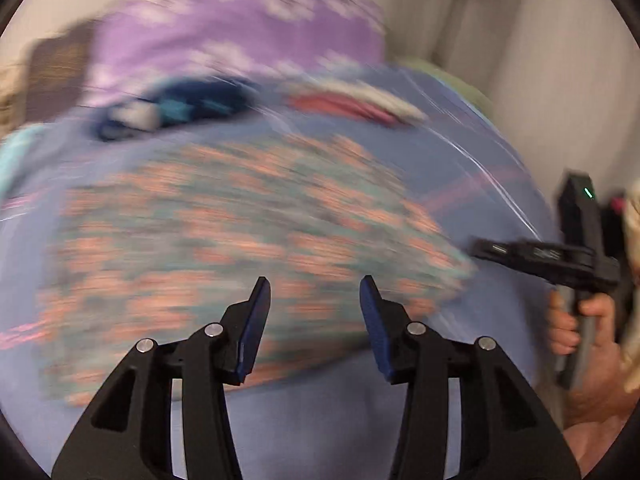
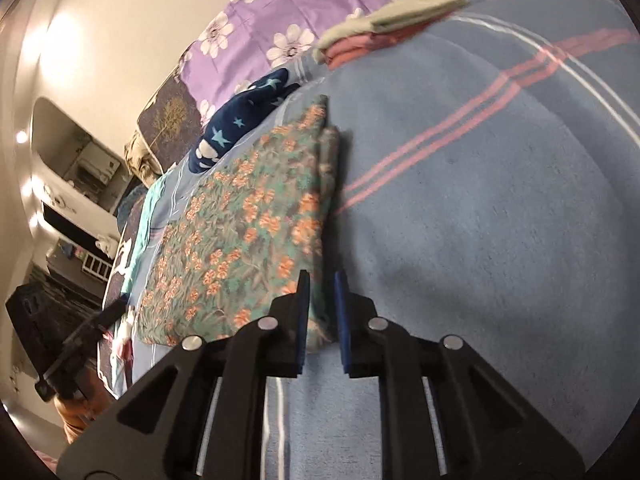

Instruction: Fold small clothes

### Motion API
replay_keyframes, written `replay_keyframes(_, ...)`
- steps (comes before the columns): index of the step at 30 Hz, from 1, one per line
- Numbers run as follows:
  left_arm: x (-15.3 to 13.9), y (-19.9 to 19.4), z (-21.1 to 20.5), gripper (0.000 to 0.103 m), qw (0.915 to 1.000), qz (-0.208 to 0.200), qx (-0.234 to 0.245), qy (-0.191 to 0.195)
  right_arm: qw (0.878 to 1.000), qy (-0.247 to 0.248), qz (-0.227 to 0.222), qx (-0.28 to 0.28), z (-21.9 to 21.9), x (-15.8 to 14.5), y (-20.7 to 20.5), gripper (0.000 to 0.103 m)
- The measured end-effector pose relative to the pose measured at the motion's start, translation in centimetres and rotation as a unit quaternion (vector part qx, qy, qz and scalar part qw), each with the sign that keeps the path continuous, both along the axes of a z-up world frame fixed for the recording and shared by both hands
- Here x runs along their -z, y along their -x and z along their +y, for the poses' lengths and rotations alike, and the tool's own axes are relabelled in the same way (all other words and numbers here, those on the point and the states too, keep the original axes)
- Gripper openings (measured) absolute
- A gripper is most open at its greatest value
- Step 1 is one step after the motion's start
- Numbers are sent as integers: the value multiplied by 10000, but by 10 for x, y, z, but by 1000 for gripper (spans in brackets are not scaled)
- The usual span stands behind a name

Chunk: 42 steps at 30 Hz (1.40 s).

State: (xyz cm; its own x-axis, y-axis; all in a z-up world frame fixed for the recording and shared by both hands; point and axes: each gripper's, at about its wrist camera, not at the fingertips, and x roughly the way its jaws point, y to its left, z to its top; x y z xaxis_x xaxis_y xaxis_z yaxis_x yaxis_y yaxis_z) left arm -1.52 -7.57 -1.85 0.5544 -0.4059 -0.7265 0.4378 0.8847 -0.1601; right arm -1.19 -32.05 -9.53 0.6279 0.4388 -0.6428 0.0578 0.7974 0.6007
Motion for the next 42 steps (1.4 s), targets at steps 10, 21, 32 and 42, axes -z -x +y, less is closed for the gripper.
replay_keyframes(10, 23, -36, -115, 55, 9942, 684, 815, -168, 9970, 6, -386, -668, -6, 4, 23, 13)
replay_keyframes(21, 23, -61, -94, 57, 9927, 1111, 265, 383, 9845, -201, -631, -1622, 32, 3, 1, 27)
replay_keyframes(32, 50, -59, -117, 24, 9921, 1088, 591, -192, 9744, -44, -663, -2149, 35, -2, 20, 27)
replay_keyframes(42, 51, -49, -106, 18, 9880, 1314, 810, 32, 9933, 272, -89, -1119, -25, -14, -66, 30)
